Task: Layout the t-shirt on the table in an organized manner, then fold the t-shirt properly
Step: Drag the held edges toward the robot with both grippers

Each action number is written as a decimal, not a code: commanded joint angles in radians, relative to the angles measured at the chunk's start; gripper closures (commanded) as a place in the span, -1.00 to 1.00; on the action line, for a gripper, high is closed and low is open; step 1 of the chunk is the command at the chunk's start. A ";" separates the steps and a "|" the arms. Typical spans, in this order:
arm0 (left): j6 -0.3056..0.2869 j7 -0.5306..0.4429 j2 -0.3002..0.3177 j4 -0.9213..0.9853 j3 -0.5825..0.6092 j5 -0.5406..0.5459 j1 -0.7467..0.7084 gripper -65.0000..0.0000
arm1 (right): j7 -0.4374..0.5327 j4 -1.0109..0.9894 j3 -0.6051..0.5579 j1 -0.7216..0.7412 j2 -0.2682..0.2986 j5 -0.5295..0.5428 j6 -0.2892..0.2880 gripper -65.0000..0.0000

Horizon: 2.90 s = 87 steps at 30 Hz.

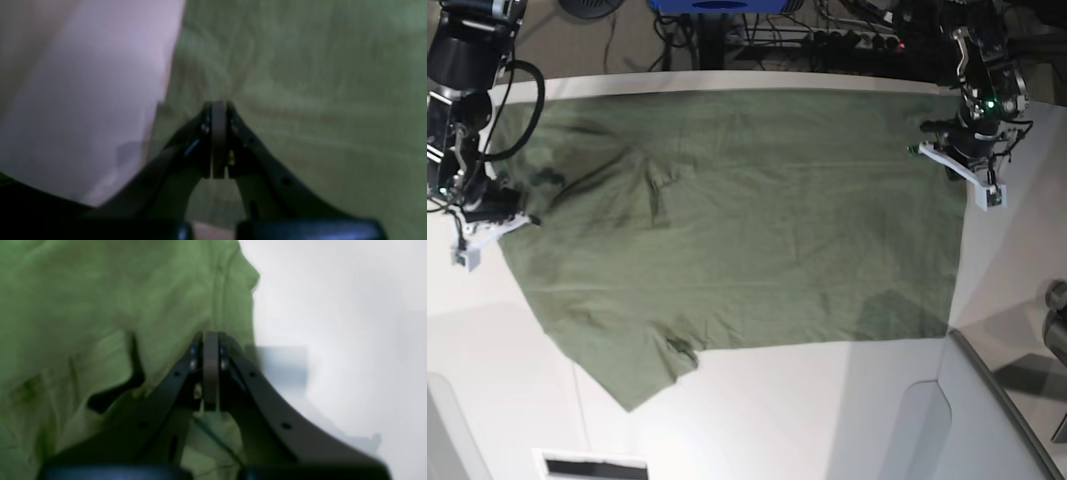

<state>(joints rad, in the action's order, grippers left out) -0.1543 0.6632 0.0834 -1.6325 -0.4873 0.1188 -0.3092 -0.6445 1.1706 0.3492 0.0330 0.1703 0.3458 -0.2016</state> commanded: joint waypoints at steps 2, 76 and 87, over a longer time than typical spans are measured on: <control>0.005 -0.024 0.008 -0.012 -0.007 0.008 0.003 1.00 | 0.016 -0.004 0.001 0.015 0.011 0.014 -0.006 1.00; 0.005 0.034 0.123 0.294 0.003 0.000 0.308 1.00 | 0.509 -0.887 -0.167 0.483 0.242 0.012 -0.077 0.99; 0.003 0.034 0.146 0.644 0.003 0.005 0.629 1.00 | 0.509 -0.884 -0.169 0.483 0.248 0.012 -0.077 1.00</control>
<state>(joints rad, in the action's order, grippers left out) -0.1532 0.7071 0.2176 -0.9768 -0.4831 0.1154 0.3038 -0.1402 0.2749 0.1810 0.4927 0.3988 0.3588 -0.2783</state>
